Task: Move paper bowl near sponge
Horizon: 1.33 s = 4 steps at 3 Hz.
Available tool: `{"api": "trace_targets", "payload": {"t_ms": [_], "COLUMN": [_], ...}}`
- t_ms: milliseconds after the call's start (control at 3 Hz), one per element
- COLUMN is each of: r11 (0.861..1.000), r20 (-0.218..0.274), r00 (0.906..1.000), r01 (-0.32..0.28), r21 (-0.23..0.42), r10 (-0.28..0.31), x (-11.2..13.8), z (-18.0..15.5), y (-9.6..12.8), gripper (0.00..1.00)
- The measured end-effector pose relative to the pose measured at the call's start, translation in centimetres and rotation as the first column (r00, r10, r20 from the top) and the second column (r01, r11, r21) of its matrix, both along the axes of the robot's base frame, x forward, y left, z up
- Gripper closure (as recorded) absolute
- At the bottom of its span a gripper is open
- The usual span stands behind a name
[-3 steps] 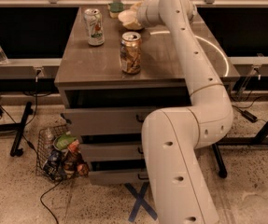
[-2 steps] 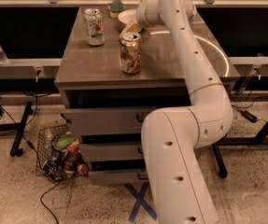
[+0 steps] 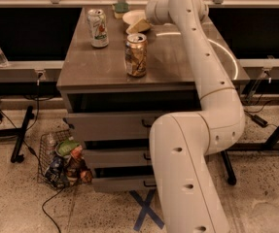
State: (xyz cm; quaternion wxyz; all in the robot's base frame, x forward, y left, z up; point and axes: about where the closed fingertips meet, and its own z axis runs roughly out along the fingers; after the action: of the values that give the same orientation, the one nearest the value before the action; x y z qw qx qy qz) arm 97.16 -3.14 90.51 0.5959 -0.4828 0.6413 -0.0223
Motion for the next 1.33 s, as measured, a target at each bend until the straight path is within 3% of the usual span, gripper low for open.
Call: {"api": "trace_targets", "payload": {"t_ms": [333,667,1000,1333], "r11": [0.99,0.979,0.972,0.966], "r20": [-0.007,-0.027,-0.057,-0.062], "r00": [0.9953,0.9893,0.983,0.9837], "r01": [0.097,0.145,0.181,0.177], "r21": [0.104,0.142,0.151,0.189], "r10": [-0.096,-0.143,-0.174,-0.169], "x": [0.8,1.2,1.6,1.2], "z": [1.5,1.4,0.1,0.6], "y": [-3.2,-4.7,-5.9,-6.6], "gripper": [0.03,0.27,0.25,0.02]}}
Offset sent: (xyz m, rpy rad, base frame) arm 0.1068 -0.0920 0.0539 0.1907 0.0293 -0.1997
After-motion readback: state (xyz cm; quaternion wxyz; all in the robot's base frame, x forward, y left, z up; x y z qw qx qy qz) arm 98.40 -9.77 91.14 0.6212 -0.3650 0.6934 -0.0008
